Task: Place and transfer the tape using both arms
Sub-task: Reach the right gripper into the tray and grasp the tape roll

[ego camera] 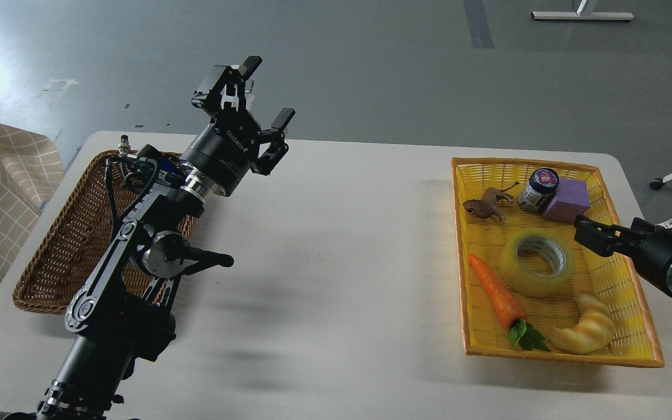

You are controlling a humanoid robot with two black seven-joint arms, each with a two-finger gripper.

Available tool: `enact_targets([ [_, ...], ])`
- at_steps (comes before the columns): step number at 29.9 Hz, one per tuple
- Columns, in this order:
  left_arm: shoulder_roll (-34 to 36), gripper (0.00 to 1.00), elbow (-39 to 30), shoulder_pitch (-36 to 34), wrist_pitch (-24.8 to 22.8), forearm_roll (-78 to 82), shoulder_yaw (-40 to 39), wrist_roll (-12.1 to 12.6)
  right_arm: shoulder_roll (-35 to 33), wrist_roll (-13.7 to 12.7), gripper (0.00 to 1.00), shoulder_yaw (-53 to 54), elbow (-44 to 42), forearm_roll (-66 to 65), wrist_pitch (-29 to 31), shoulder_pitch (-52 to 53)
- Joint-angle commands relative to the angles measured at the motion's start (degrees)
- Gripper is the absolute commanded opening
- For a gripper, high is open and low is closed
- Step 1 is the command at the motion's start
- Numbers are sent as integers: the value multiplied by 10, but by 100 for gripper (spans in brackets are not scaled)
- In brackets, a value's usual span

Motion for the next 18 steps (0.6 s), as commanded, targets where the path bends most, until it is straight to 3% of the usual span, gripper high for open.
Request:
enact_targets([
  [1, 0, 98, 0, -1, 0, -1, 0, 0, 11, -1, 99, 0, -19, 0, 0, 1],
  [18, 0, 98, 0, -8, 0, -5, -4, 1, 42, -1, 97, -28, -68, -2, 0, 6],
])
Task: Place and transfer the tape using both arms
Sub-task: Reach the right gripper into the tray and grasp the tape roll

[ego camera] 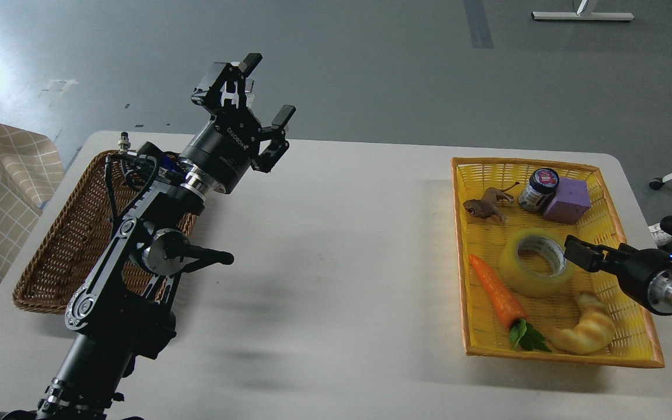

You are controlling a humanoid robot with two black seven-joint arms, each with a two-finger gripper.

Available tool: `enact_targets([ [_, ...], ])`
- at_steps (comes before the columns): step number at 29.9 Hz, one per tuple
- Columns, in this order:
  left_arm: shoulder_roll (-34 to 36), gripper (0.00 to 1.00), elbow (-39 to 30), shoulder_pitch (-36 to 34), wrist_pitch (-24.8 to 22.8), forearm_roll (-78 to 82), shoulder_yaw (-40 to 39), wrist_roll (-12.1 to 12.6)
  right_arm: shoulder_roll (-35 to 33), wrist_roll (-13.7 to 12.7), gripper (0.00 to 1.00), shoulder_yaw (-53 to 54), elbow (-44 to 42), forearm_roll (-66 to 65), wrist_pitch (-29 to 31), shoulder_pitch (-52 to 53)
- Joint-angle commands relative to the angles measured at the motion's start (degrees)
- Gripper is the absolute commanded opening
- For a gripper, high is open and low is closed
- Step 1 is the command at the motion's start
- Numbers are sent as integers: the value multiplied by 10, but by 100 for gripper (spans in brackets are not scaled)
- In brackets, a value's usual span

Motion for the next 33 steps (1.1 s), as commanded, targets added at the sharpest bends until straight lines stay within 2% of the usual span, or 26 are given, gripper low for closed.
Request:
enact_targets([
  [1, 0, 98, 1, -3, 0, -6, -1, 1, 6, -1, 97, -14, -14, 0, 0, 6],
  [15, 0, 98, 3, -2, 0, -8, -4, 0, 35, -10, 96, -42, -21, -36, 0, 35],
  [18, 0, 98, 4, -2, 0, -9, -5, 0, 38, -37, 92, -42, -25, -40, 0, 35],
  [21, 0, 98, 4, -2, 0, -9, -6, 0, 48, -50, 91, -47, -33, -40, 0, 35],
  [25, 0, 98, 6, -2, 0, -9, -6, 0, 55, -51, 86, -58, -33, -41, 0, 35],
  [31, 0, 98, 6, -2, 0, -9, -6, 0, 57, -51, 86, -61, -33, -40, 0, 37],
  [33, 0, 98, 6, -2, 0, -8, -6, 0, 57, -51, 82, -61, -32, -40, 0, 37],
])
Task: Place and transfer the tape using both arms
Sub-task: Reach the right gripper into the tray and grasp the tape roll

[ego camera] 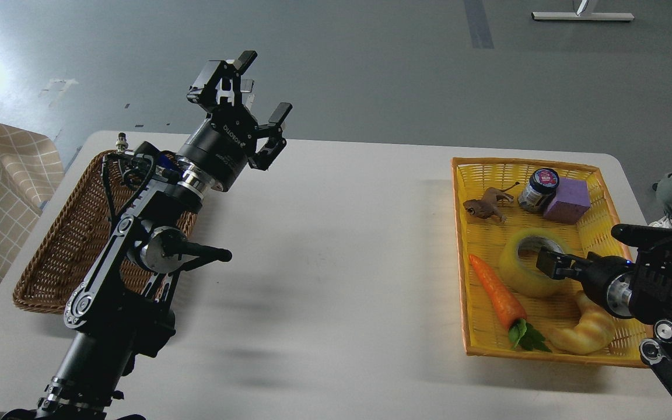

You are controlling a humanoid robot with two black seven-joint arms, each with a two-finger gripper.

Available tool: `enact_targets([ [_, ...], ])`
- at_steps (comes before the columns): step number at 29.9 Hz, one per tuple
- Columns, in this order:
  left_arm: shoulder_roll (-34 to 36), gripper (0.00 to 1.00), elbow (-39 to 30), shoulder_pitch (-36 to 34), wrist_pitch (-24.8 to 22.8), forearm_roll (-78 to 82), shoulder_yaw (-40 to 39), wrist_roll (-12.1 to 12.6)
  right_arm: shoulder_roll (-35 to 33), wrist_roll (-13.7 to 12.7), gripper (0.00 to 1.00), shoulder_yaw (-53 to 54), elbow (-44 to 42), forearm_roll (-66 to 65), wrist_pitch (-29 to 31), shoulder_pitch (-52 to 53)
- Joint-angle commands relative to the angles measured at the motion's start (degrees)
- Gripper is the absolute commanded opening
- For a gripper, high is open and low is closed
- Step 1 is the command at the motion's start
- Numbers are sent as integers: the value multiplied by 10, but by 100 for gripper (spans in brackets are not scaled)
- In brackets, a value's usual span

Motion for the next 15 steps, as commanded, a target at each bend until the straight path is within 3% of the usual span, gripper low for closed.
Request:
enact_targets([
  [1, 0, 98, 0, 0, 0, 0, 0, 0, 0, -1, 82, 0, 1, 1, 0, 0],
  [8, 0, 98, 4, -1, 0, 1, 2, -1, 0, -2, 66, 1, 0, 7, 0, 0],
  [15, 0, 98, 4, 0, 0, 1, 1, -2, 8, -3, 63, 0, 1, 8, 0, 0],
])
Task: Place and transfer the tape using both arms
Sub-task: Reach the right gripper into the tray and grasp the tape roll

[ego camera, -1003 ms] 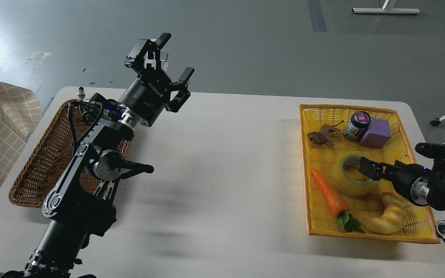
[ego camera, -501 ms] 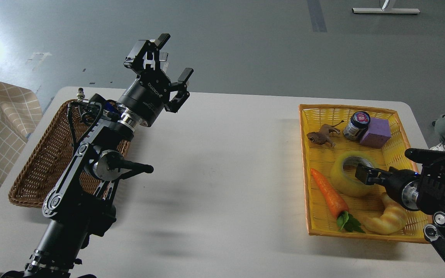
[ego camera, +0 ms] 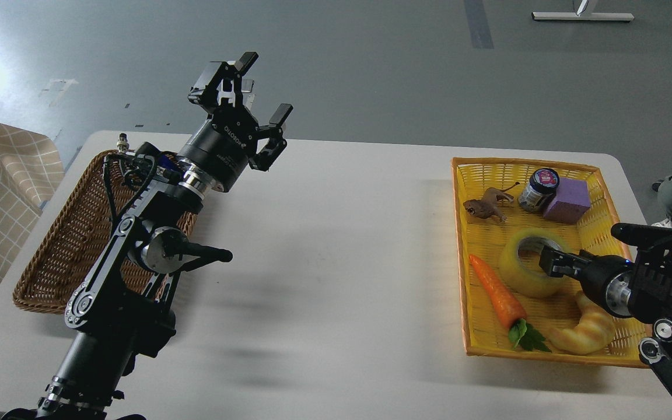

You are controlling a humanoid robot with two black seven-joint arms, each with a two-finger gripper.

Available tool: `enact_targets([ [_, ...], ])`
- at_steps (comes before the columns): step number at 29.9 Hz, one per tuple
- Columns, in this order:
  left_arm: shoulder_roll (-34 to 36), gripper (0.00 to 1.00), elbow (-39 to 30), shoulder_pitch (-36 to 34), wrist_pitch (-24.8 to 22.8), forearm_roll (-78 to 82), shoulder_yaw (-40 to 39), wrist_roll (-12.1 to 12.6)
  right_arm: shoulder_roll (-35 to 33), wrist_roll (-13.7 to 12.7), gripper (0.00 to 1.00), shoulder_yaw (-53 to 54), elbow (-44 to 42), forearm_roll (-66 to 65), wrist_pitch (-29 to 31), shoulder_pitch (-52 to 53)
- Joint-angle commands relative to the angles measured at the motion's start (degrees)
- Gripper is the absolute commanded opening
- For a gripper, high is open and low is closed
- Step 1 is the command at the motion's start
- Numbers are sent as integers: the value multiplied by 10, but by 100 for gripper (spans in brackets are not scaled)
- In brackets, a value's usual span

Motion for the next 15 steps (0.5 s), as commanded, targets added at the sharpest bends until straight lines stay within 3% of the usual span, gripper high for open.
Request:
enact_targets([
  [1, 0, 98, 0, 1, 1, 0, 0, -1, 5, -1, 63, 0, 0, 0, 0, 0],
  [9, 0, 98, 0, 1, 1, 0, -1, -1, 6, -6, 63, 0, 0, 2, 0, -2],
  [12, 0, 98, 1, 2, 10, 0, -2, -2, 6, -7, 54, 0, 0, 2, 0, -4],
  [15, 0, 98, 1, 2, 27, 0, -1, -2, 6, -14, 40, 0, 0, 2, 0, -6],
])
